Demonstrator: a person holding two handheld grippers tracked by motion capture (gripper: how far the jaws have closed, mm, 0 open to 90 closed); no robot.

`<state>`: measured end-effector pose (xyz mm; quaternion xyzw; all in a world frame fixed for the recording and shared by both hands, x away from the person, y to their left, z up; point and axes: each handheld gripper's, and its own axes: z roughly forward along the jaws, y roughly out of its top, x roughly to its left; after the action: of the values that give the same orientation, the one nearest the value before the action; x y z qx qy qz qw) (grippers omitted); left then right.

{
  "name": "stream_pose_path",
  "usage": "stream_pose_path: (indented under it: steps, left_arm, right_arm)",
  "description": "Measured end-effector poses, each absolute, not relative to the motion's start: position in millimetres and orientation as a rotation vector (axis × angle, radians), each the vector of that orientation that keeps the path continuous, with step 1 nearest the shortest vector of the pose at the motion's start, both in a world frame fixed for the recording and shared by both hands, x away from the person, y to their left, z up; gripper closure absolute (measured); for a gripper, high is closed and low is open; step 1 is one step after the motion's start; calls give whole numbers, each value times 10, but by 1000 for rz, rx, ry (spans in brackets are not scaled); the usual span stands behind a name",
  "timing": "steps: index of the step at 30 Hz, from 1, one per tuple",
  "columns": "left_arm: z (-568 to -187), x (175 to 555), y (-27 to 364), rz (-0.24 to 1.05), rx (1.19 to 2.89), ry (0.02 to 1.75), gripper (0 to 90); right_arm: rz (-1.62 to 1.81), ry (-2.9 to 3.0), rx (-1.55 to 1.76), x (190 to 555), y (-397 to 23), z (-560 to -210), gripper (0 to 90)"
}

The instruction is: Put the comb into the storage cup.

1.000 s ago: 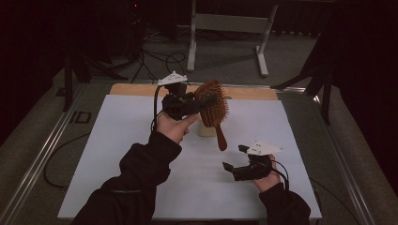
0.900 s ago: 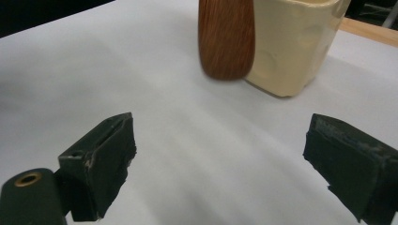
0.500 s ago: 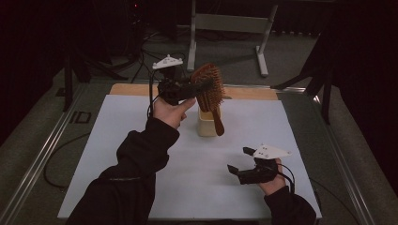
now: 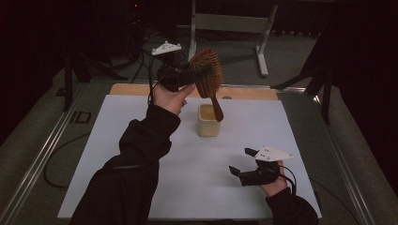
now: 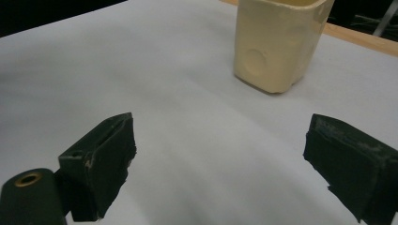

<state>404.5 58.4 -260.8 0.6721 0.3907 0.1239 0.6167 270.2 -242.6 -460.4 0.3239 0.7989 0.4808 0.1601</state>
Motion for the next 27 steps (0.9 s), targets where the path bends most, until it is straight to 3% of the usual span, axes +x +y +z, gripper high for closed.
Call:
stream_pose_path:
  steps: [27]
  left_arm:
    - [-2941,4376,578,388,1539,985,547]
  right_arm:
    - [1370,2283,905,2708,-2427,-4616,91]
